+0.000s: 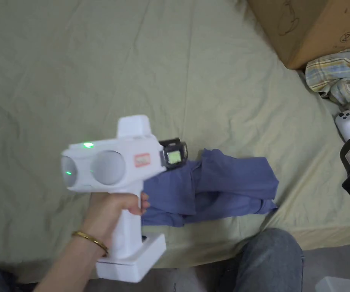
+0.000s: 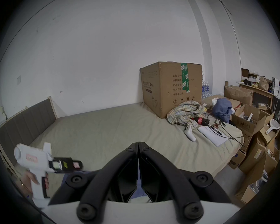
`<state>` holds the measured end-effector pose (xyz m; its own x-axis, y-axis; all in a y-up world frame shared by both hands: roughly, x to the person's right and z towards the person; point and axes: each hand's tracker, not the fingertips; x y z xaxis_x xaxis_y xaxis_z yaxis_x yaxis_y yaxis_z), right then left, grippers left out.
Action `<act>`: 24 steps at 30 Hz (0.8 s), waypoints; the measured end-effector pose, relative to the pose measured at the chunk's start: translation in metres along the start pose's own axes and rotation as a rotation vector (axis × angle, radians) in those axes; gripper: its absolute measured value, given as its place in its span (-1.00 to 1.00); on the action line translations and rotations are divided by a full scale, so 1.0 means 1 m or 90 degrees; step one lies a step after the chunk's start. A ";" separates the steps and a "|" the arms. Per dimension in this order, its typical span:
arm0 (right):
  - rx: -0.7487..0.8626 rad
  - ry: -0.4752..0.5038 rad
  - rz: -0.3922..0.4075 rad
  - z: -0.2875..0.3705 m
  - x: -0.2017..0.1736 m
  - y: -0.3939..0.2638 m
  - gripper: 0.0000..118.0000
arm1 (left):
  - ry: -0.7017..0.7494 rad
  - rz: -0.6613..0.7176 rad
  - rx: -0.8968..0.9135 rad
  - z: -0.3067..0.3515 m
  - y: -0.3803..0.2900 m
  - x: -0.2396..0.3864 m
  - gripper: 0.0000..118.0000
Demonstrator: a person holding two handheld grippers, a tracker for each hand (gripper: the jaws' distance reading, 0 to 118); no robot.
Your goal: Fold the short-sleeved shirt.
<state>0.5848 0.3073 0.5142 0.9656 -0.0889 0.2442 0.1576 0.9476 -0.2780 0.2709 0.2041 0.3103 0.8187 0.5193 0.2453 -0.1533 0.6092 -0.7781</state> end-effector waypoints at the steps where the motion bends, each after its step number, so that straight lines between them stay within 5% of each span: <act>1: 0.004 0.001 0.006 -0.001 -0.004 0.002 -1.00 | -0.002 0.005 0.004 0.008 0.009 -0.014 0.50; 2: 0.012 0.001 0.014 -0.001 -0.008 0.004 -1.00 | -0.003 -0.002 0.012 0.015 0.014 -0.027 0.83; 4: 0.022 0.001 0.022 -0.002 -0.016 0.007 -1.00 | 0.029 0.005 0.034 0.027 0.024 -0.053 1.00; 8: 0.031 0.018 0.022 -0.008 -0.030 0.011 -1.00 | 0.060 0.056 -0.031 0.031 0.021 -0.106 1.00; 16: 0.026 0.034 0.067 0.002 -0.018 -0.007 -1.00 | -0.092 0.222 -0.178 -0.001 -0.021 -0.180 1.00; 22: 0.017 0.043 0.096 0.006 -0.026 -0.009 -1.00 | -0.172 0.269 -0.149 -0.013 -0.039 -0.184 0.83; 24: 0.014 0.040 0.098 0.007 -0.027 -0.010 -1.00 | -0.216 0.298 -0.153 -0.018 -0.040 -0.184 0.30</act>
<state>0.5552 0.3022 0.5170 0.9892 0.0387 0.1412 0.0034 0.9581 -0.2864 0.1365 0.0733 0.2857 0.4676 0.8839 -0.0131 -0.2915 0.1402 -0.9462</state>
